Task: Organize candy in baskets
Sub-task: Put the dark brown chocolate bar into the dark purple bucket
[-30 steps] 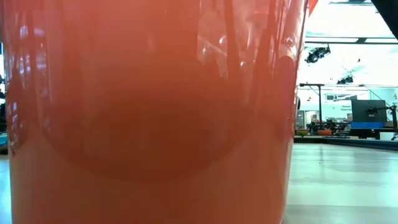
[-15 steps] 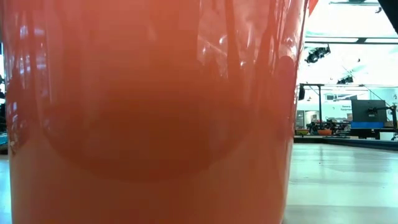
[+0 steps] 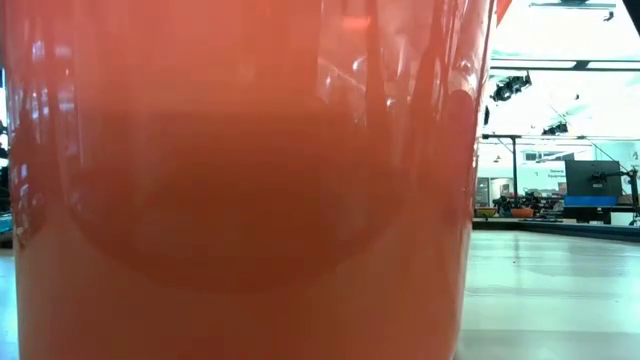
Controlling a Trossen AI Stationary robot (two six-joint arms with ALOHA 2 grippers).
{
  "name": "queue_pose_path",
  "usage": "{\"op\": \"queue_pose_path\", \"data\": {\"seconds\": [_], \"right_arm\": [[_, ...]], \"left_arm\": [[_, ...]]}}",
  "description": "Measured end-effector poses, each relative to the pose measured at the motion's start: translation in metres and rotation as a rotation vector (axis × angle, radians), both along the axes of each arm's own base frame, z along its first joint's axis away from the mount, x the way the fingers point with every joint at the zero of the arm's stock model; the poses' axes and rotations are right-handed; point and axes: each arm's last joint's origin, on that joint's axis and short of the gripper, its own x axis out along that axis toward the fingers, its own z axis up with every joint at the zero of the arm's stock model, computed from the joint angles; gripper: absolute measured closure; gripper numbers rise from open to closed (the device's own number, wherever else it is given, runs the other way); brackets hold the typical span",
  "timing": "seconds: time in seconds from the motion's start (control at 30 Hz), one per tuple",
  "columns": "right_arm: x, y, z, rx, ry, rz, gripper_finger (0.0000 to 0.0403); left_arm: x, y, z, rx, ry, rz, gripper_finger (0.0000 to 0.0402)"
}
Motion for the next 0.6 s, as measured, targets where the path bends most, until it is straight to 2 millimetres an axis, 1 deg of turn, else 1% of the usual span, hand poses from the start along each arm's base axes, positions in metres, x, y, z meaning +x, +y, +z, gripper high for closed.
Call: {"op": "queue_pose_path", "data": {"seconds": [0.17, 0.4, 0.47, 0.6], "right_arm": [[-0.014, -0.001, 0.031, -0.025, -0.044, 0.005, 0.0402], [-0.043, 0.010, 0.077, -0.012, -0.108, 0.040, 0.0403], [-0.052, 0.015, 0.087, -0.006, -0.115, 0.044, 0.0403], [-0.064, 0.027, 0.095, 0.007, -0.114, 0.057, 0.0403]], "left_arm": [[0.000, 0.000, 0.000, 0.000, 0.000, 0.000, 0.0346], [0.000, 0.000, 0.000, 0.000, -0.001, 0.000, 0.0346], [0.000, 0.000, 0.001, 0.001, -0.006, 0.000, 0.0346], [0.003, 0.000, 0.005, 0.006, -0.050, 0.000, 0.0346]]}}
